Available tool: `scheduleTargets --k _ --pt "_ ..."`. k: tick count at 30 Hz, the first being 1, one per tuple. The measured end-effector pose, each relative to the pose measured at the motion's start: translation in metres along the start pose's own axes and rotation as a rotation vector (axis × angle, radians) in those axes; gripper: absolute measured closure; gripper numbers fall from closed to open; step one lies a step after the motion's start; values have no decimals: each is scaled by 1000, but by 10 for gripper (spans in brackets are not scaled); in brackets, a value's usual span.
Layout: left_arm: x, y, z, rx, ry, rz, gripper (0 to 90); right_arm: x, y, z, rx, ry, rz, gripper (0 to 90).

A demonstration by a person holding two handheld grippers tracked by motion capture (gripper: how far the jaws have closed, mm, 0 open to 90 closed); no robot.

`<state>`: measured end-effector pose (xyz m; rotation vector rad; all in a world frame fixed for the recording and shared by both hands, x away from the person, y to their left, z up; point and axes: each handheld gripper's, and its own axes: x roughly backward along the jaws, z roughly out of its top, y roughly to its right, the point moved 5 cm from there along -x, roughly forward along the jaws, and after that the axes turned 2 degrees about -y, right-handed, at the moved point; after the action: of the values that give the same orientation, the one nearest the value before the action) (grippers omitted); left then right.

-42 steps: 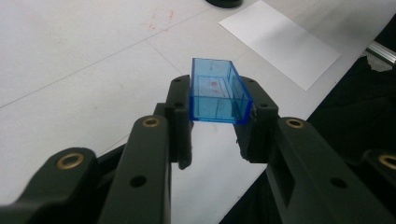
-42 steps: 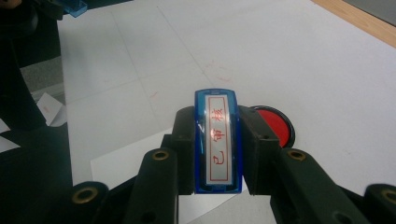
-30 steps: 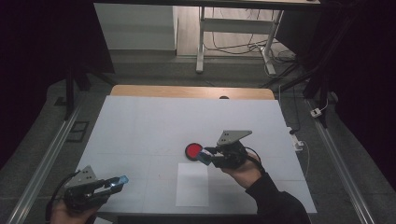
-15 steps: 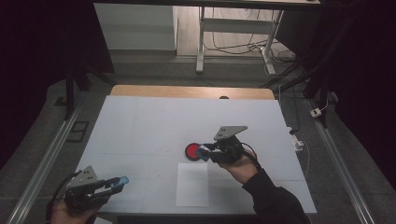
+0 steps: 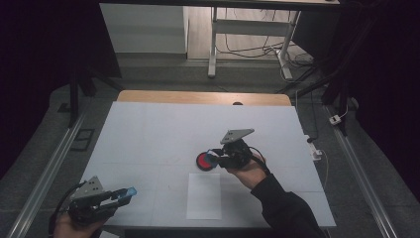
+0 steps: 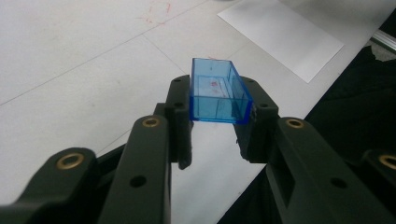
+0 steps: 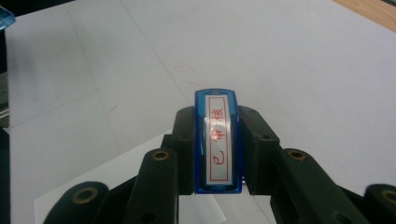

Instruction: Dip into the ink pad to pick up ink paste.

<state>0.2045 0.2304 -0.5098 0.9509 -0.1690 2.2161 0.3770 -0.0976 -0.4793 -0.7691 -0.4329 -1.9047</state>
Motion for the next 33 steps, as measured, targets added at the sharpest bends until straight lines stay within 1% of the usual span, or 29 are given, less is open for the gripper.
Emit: scheduleTargets --k 6,12,13,15,22,33 --pt "0 0 0 -3 -1 -1 686 -8 6 2 -13 -10 -7 698" --pt "0 0 0 -4 -4 -2 686 -16 12 3 -13 -24 -17 699" --pt "0 0 0 -5 -4 -2 686 -18 13 3 -7 -26 -19 699" --pt "0 0 0 -4 -3 -2 686 -21 14 3 -16 -35 -18 699" --pt "0 0 0 -5 -3 -3 686 -32 19 3 -13 -62 -31 699" --pt "0 0 0 -5 -3 -2 686 -45 24 0 -16 -99 -33 699"
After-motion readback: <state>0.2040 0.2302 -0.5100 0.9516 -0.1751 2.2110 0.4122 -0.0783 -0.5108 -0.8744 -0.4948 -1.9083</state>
